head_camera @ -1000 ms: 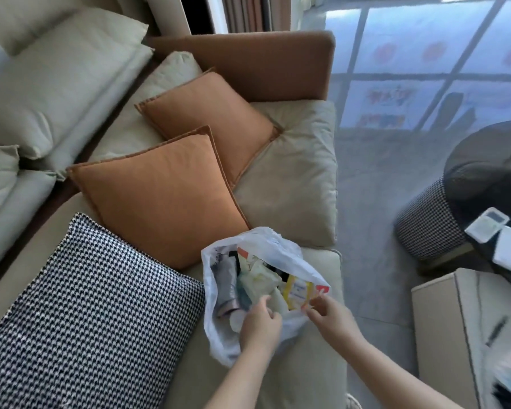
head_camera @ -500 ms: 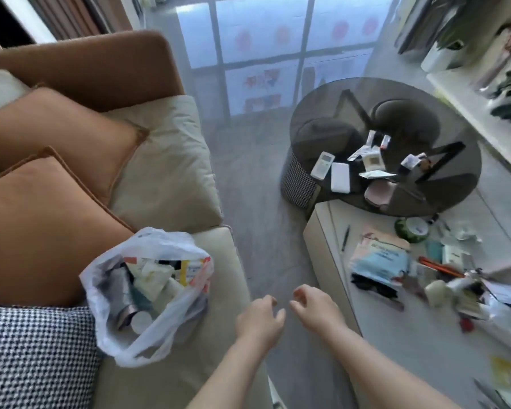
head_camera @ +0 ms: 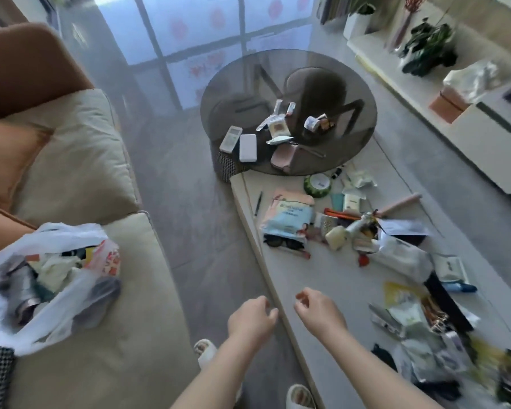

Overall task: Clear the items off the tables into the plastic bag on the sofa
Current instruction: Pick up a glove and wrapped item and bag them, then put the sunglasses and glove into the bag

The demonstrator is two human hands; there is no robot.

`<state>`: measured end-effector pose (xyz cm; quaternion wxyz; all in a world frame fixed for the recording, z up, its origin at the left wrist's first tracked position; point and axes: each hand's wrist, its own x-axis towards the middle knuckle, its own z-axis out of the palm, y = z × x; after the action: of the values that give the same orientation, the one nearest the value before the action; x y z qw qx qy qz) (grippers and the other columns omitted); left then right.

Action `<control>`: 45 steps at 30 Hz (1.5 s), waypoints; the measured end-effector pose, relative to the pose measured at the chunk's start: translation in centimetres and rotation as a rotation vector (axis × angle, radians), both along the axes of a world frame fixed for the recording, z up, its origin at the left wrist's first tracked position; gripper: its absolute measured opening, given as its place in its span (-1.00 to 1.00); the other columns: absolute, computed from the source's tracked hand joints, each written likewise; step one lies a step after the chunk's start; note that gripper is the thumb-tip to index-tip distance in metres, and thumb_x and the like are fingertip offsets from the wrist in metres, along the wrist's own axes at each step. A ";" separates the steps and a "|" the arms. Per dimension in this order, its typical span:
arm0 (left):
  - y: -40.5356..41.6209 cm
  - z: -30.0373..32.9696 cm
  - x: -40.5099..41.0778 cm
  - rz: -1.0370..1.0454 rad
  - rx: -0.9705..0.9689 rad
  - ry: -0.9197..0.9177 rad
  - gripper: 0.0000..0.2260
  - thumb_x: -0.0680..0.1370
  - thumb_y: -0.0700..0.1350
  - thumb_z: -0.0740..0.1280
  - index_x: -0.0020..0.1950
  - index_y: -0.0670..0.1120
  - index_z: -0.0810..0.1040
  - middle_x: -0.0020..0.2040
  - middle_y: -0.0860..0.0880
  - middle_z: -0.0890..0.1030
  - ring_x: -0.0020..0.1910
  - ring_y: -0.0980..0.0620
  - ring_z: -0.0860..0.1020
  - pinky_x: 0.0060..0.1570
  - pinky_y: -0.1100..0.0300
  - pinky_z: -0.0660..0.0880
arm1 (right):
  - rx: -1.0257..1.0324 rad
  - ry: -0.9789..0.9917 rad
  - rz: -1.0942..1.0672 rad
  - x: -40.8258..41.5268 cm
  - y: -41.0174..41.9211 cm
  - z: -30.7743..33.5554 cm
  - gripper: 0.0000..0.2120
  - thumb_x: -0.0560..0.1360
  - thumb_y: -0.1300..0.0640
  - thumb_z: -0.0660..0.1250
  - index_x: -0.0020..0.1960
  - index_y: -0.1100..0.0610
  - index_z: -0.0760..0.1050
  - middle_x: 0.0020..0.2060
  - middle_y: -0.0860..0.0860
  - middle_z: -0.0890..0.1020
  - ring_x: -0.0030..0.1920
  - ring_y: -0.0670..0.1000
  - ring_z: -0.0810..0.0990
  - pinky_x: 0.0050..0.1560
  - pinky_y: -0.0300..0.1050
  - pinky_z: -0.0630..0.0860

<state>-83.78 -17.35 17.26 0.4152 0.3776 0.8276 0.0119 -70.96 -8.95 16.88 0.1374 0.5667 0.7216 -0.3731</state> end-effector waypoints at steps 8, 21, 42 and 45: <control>0.6 -1.3 11.3 -0.151 -0.050 -0.044 -0.68 0.54 0.15 0.15 0.21 0.08 0.49 0.19 0.09 0.57 0.18 0.07 0.52 0.05 0.18 0.43 | -0.047 -0.083 -0.174 14.7 -1.4 -1.7 -0.73 0.55 0.02 0.14 0.18 0.03 0.50 0.14 0.01 0.59 0.12 0.07 0.55 0.06 -0.11 0.48; -2.0 -6.3 20.9 -0.407 -0.094 -0.071 -0.67 0.54 0.09 0.13 0.25 0.07 0.49 0.10 0.09 0.61 0.10 0.08 0.55 -0.08 0.21 0.42 | -0.147 -0.118 -0.754 29.3 -11.3 -6.1 -0.84 0.54 0.06 0.22 0.08 0.04 0.50 0.01 0.01 0.60 -0.05 0.04 0.52 -0.10 -0.18 0.43; 3.3 -21.4 34.2 -0.058 -0.058 -0.118 -0.49 0.52 -0.09 0.33 0.42 -0.14 0.27 0.30 -0.17 0.38 0.25 -0.16 0.43 0.24 -0.02 0.43 | -0.134 -0.215 -1.056 35.9 -8.0 -20.9 -0.40 0.48 -0.12 0.33 0.34 0.22 0.24 0.24 0.16 0.45 0.17 0.19 0.52 -0.10 -0.01 0.43; 3.8 -22.9 35.1 -0.012 -0.034 -0.044 -0.35 0.51 -0.06 0.38 0.50 -0.15 0.14 0.37 -0.17 0.33 0.35 -0.16 0.36 0.26 0.00 0.37 | -0.118 -0.212 -1.072 36.0 -7.8 -22.4 -0.44 0.45 -0.08 0.39 0.27 0.20 0.27 0.20 0.15 0.45 0.13 0.19 0.53 -0.15 -0.02 0.40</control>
<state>-48.68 -13.55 -5.61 0.4398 0.3750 0.8160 0.0039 -34.96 -16.78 -5.48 0.0318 0.8807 0.2920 -0.3715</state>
